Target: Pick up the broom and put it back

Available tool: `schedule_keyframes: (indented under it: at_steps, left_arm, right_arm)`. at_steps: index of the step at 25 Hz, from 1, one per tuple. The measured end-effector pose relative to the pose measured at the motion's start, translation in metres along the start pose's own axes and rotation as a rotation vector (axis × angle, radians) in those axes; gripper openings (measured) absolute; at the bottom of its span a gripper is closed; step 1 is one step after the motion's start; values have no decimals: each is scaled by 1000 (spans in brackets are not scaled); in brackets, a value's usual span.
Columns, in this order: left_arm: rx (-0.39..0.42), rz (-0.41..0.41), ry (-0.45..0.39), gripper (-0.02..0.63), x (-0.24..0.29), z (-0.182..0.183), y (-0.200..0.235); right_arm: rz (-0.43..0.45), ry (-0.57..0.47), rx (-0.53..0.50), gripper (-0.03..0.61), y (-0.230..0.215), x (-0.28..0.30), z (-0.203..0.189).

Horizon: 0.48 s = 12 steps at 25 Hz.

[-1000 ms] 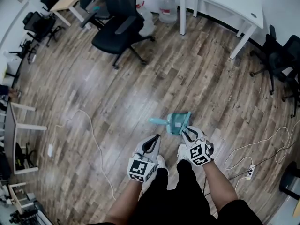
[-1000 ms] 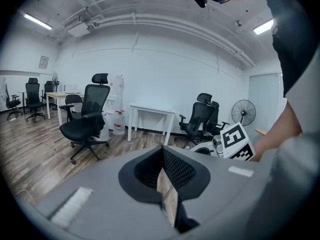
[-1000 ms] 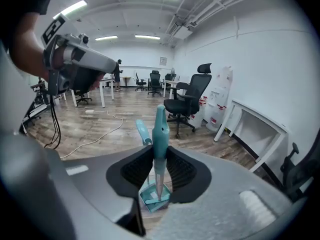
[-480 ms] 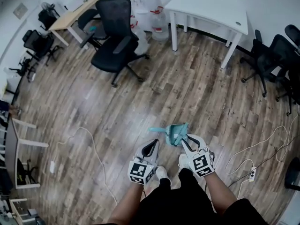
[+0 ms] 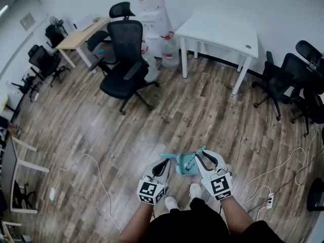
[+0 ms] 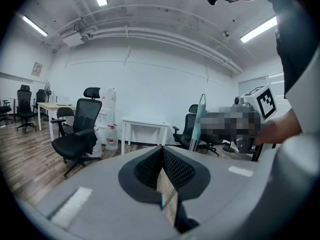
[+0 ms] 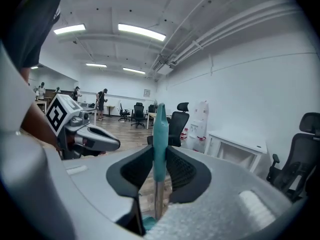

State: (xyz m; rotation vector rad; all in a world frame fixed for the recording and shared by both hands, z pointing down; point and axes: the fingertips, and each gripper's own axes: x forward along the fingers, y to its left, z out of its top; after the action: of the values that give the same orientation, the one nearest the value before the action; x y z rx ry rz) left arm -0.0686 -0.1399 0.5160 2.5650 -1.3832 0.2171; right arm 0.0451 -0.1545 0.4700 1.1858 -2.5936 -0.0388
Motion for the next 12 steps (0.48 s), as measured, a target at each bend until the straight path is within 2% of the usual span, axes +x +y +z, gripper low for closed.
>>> schedule_keyframes:
  at_steps: [12]
  left_arm:
    - [35, -12, -111, 20, 9, 48, 4]
  right_arm:
    - [-94, -155, 8, 89, -44, -3, 73]
